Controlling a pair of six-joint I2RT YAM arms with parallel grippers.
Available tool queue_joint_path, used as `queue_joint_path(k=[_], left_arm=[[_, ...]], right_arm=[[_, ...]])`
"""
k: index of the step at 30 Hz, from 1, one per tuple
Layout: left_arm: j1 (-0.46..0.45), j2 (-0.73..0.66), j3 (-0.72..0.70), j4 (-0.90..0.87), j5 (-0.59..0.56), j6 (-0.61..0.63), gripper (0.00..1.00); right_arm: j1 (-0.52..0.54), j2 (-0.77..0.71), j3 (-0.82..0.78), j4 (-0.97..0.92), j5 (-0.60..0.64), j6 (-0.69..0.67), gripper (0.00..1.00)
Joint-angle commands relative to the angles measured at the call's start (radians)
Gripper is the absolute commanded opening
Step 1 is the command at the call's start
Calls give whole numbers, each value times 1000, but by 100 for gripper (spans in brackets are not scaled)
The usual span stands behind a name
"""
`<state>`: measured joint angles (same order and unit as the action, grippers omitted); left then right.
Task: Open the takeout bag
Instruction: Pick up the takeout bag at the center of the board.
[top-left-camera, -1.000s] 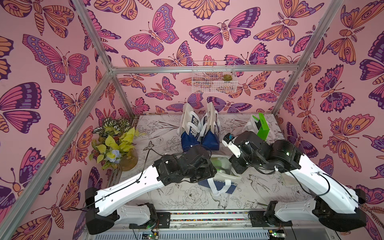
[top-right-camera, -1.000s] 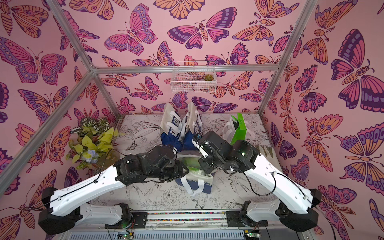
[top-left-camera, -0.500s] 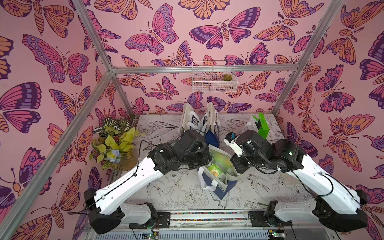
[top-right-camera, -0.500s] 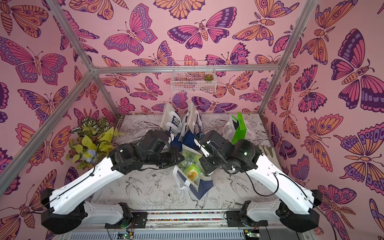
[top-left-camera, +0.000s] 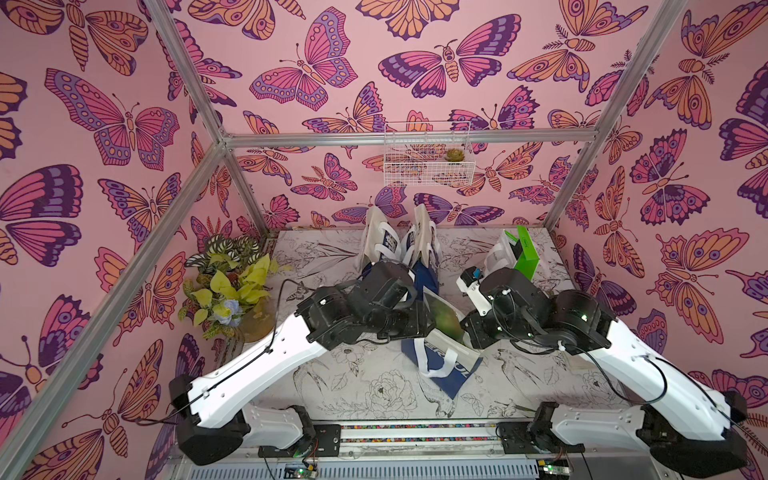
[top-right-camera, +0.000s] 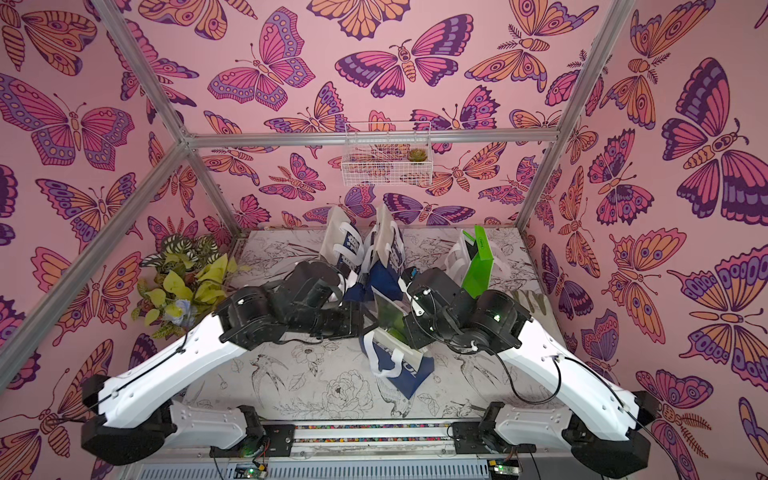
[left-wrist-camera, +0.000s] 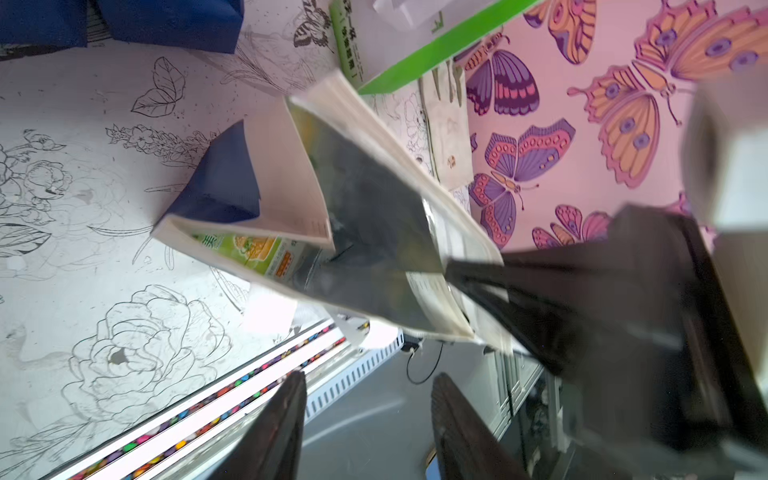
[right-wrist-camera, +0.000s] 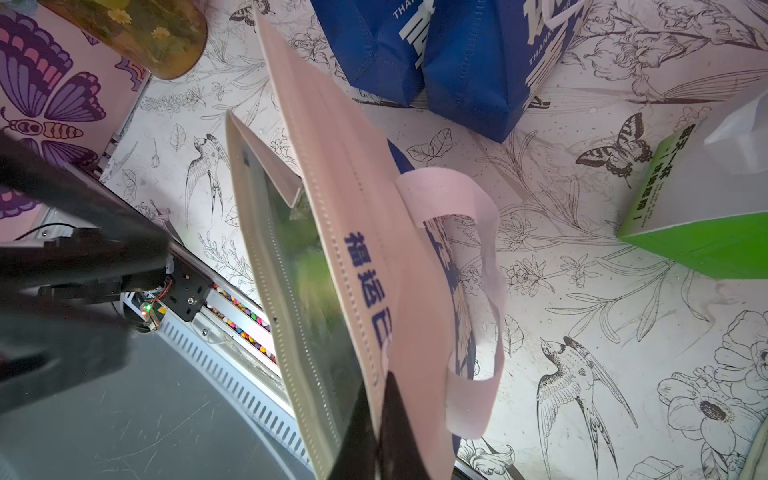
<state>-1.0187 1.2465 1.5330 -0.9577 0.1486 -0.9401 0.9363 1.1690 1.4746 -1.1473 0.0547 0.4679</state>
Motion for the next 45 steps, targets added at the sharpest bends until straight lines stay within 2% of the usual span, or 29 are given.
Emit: queue_joint_path(k=[1,7,9,18,24,27,29,30,37,41,45], left_arm=[[-12,-54,-47,-81,-26,28,57],[-44,-14,-93,-23,-25,-45,60],[-47,4,-94,8,-21,-62,64],[-47,50,-159,106,-20,-134,63],[-47,66,-187,129,20,-146,47],[-47,68,-178,128,22,-132,18],[-41,77,-145,111,9,-106,4],[-37,86,-124,99,5,-90,1],[-11,265,138,71,48,76,0],[26,398,311,66,87,187,0],[76,496,418,59,147,237,0]], right_arm=[[-4,6,28,5,13,14,0],[-4,-19,29,23,-49,21,0],[1,-36,25,37,-70,27,0],[34,-34,45,9,-52,22,0],[35,-29,89,-11,0,16,0],[32,-17,113,-34,38,15,0],[19,-11,125,-55,69,13,0],[5,-11,127,-62,72,11,0],[-164,-48,141,-105,78,11,0],[-303,-58,150,-116,37,2,0],[-385,-47,201,-122,-13,-18,0]])
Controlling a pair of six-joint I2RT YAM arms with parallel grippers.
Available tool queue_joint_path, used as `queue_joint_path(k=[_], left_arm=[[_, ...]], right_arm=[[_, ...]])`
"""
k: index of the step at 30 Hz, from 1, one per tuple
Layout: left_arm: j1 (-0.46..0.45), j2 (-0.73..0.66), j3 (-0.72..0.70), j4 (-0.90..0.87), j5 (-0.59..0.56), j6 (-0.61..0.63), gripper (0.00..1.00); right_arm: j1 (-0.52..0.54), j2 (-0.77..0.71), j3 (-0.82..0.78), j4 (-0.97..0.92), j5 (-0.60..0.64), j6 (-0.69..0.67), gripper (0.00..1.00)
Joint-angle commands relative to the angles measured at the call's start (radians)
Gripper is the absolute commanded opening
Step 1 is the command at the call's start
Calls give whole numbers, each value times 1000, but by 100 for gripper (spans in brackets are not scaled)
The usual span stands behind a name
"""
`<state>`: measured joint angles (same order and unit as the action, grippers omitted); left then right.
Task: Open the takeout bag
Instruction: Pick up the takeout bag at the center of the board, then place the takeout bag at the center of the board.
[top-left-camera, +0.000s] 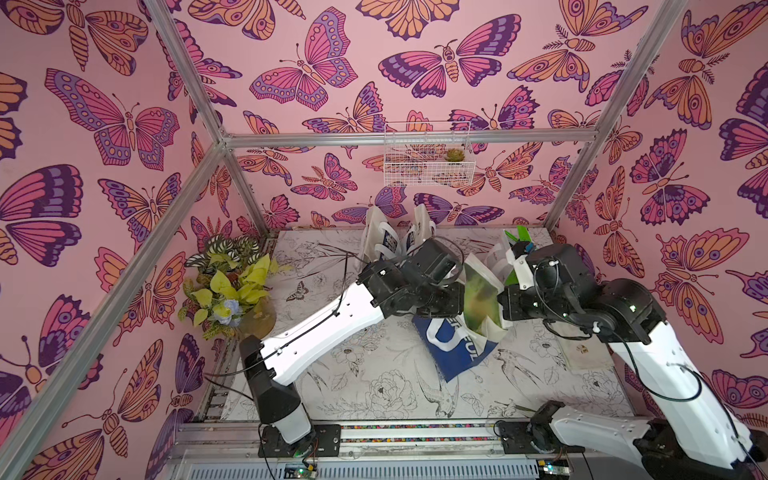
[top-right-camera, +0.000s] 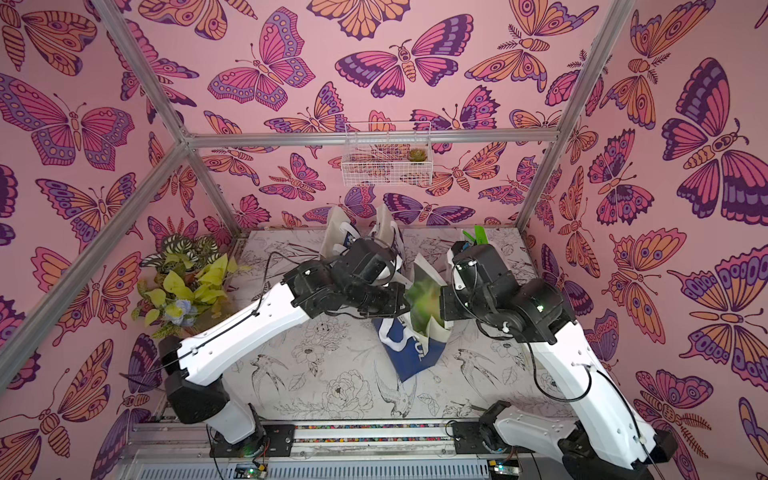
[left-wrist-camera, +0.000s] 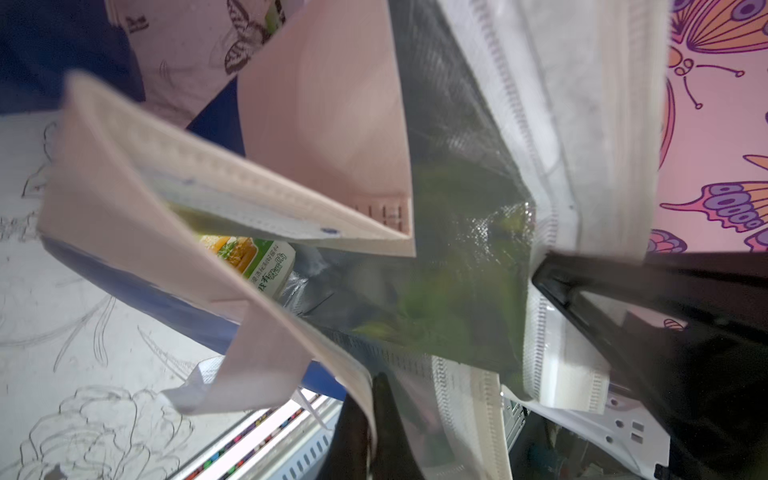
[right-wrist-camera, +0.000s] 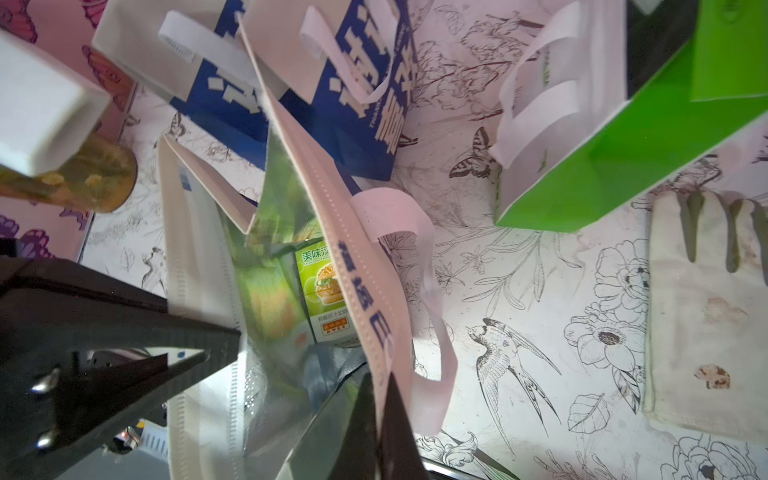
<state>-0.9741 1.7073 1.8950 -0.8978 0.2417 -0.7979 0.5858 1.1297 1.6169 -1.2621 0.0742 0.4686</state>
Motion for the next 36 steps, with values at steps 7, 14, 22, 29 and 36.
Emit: queue_joint_path(k=[7,14,22,29,36], left_arm=[[99,129,187,-36,76,155,0],[182,252,333,-66,116,212,0],[222,354,391,-72,140,238,0],[233,399,434,-65,130,249,0],[245,465,528,-65,133,237,0]], right_arm=[[-84,60,164,-14,-50,-53,0],[-197,115,125,59,-117,-74,0],[-282,161,56,129,-145,-111,0],[-324,177,25,188,-161,-130,0],[-365,182,-17,224,-168,-128,0]])
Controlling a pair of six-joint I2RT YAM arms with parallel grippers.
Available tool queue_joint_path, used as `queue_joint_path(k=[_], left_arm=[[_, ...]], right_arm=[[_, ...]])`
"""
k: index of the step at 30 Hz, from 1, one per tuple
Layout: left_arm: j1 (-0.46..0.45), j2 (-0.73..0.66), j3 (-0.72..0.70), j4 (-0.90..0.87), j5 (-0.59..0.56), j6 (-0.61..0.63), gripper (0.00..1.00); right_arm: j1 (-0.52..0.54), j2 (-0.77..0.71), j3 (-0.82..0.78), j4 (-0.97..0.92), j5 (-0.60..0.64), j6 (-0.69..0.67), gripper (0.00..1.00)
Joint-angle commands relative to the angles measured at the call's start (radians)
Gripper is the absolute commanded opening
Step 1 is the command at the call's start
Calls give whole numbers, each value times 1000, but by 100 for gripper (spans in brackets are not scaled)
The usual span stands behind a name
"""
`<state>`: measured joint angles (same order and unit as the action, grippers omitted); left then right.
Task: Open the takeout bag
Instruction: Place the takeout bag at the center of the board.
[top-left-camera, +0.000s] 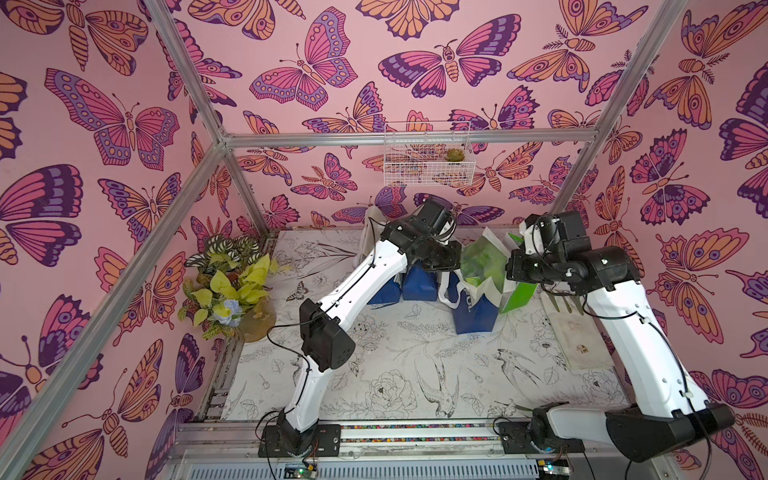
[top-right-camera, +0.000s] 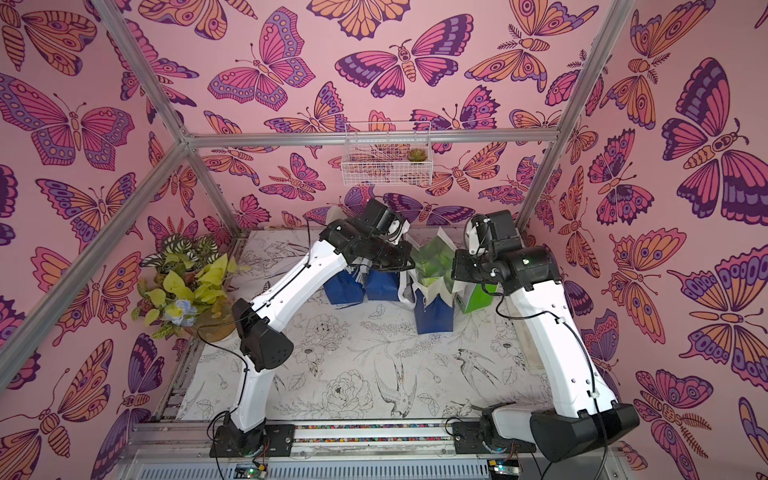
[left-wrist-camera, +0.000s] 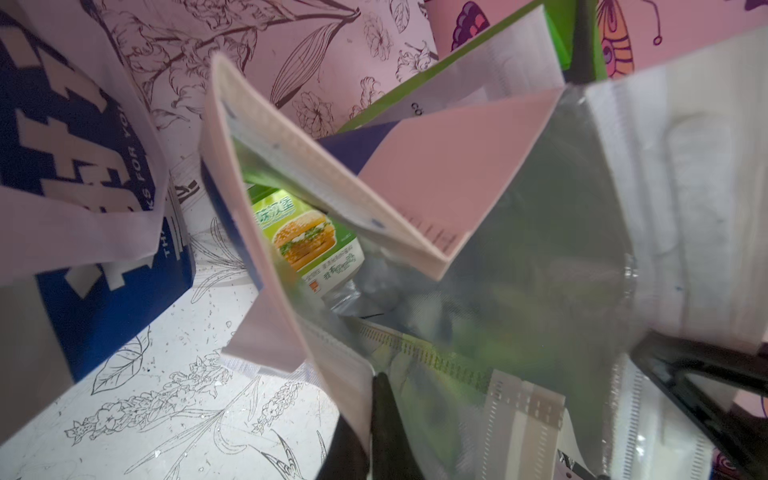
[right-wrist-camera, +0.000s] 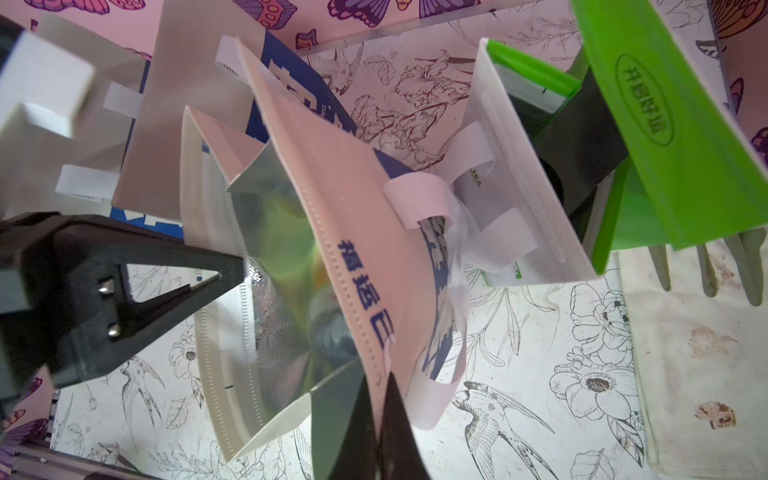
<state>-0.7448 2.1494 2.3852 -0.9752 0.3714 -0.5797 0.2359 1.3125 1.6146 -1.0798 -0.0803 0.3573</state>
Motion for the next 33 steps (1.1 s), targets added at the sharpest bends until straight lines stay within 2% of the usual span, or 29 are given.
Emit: queue_joint_path(k=[1,6,7,9,11,13,18,26,29,32,33], left_arm=[[16,31,45,14,4,19,0],[16,43,3,13,26,16,0],[16,34,-16,14,24,14,3],[16,10,-51,26,25,12,14],[15,-22,-81,43,22,8,30],[15,-52,-99,54,7,8,41],[15,-105,-140,55,3,4,47],[-7,-240,-306,121,20,-25,54],[-7,-315,-374,150,-2,-55,55],[-6,-403,-468,180,-17,-80,55],[-4,-439,-507,184,-22,-82,55]], right_arm=[[-16,2,-23,46,-12,-19,0],[-23,1,-59,56,1,-18,0],[-22,2,-59,53,6,-19,0],[-22,-2,-56,52,12,-15,6],[-22,-8,-51,52,11,-8,17],[-22,-6,-36,45,12,-7,25],[-21,6,-19,25,19,-4,33],[-22,-43,-15,10,-10,-5,42],[-21,-42,-7,-2,-7,-9,41],[-21,-28,-4,-5,4,-15,27],[-21,-18,0,-7,13,-19,19]])
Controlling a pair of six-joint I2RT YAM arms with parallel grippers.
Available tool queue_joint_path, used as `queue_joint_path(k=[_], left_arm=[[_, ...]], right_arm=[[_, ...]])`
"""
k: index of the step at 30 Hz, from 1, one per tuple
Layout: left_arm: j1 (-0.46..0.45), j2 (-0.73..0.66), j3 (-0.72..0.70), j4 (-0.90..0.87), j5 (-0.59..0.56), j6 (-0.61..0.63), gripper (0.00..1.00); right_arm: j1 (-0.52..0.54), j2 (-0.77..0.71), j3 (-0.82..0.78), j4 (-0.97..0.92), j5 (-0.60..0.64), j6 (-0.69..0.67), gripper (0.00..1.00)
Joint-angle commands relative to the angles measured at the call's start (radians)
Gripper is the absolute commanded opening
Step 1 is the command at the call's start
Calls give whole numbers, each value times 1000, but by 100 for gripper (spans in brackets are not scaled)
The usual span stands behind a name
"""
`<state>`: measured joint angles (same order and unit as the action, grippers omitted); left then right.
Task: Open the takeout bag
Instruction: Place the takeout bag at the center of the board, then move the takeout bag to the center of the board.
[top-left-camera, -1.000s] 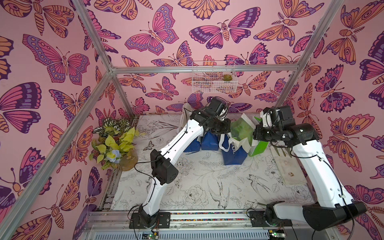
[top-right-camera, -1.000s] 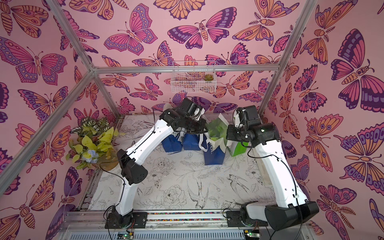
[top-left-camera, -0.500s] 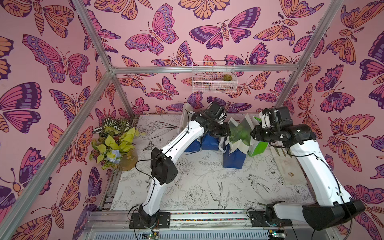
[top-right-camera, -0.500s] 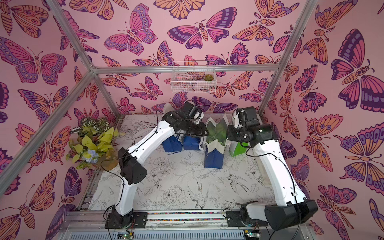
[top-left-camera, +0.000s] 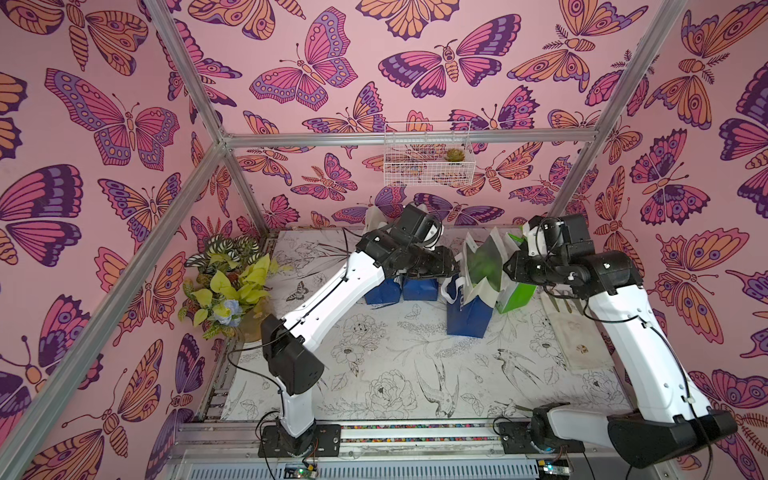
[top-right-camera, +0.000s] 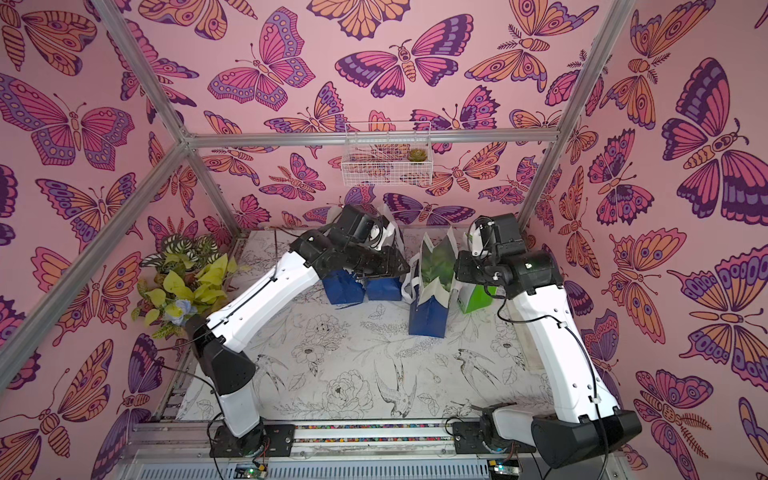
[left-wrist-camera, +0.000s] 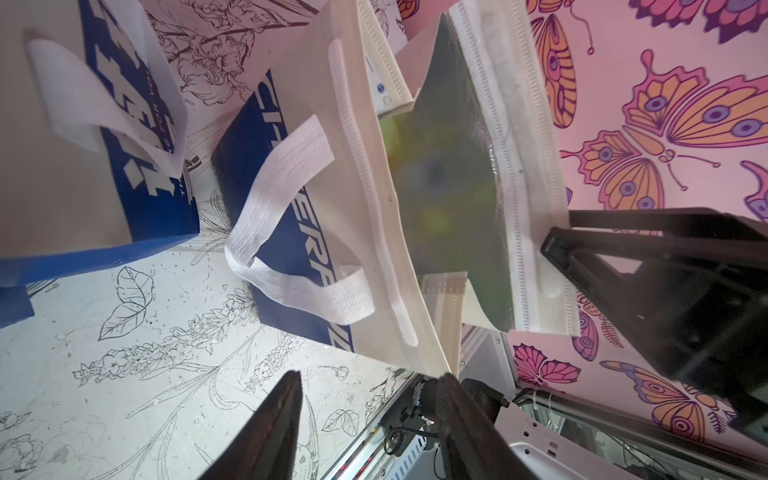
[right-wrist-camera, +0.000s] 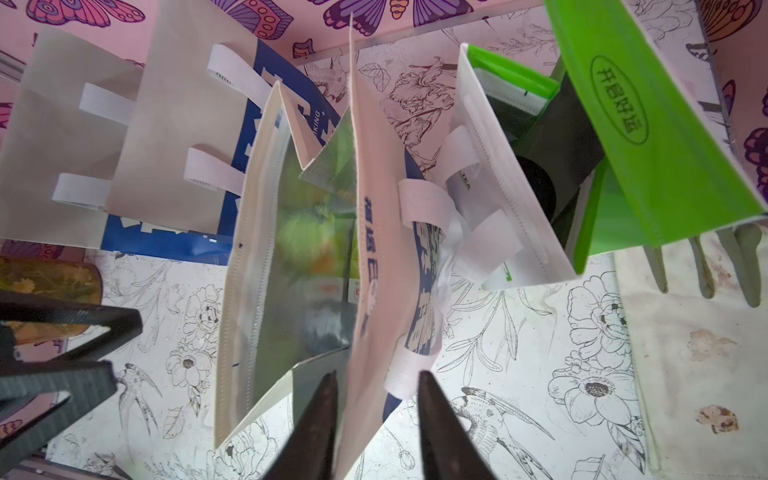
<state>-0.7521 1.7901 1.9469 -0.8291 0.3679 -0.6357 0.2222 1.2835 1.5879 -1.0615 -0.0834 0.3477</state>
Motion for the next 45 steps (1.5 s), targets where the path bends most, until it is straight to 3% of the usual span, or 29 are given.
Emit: queue_joint_path(k=[1,5,11,18,19,22,27,29,32,34,39,45], left_arm=[[3,-110,-105,41,-29,-27,55],[13,-287,-310,56,-84,-39,56],[55,-565,-596,46,-151,-58,58],[116,-712,-710,-17,-204,-63,60],[127,-717,-716,-22,-205,-64,61],[160,-703,-689,-50,-215,-46,63],[225,-620,-559,-84,-240,35,69],[261,-557,-482,-99,-231,77,69],[305,-443,-396,-103,-232,123,70],[341,-374,-342,-103,-219,141,69],[387,-220,-218,-97,-237,172,67],[398,-93,-108,-88,-265,188,58]], right_arm=[[-7,22,34,-26,21,-14,13],[-8,66,67,-34,51,-29,1],[-10,127,138,-52,95,-50,0],[-12,155,151,-50,109,-33,0],[-13,153,150,-53,101,-26,4],[-8,120,134,-43,65,-17,23],[14,13,126,-57,78,1,40],[29,-31,126,-64,80,15,52],[121,-86,112,-47,83,26,53],[243,-103,103,-23,103,33,52],[510,-95,93,14,253,77,51],[583,-106,-25,111,250,137,51]])
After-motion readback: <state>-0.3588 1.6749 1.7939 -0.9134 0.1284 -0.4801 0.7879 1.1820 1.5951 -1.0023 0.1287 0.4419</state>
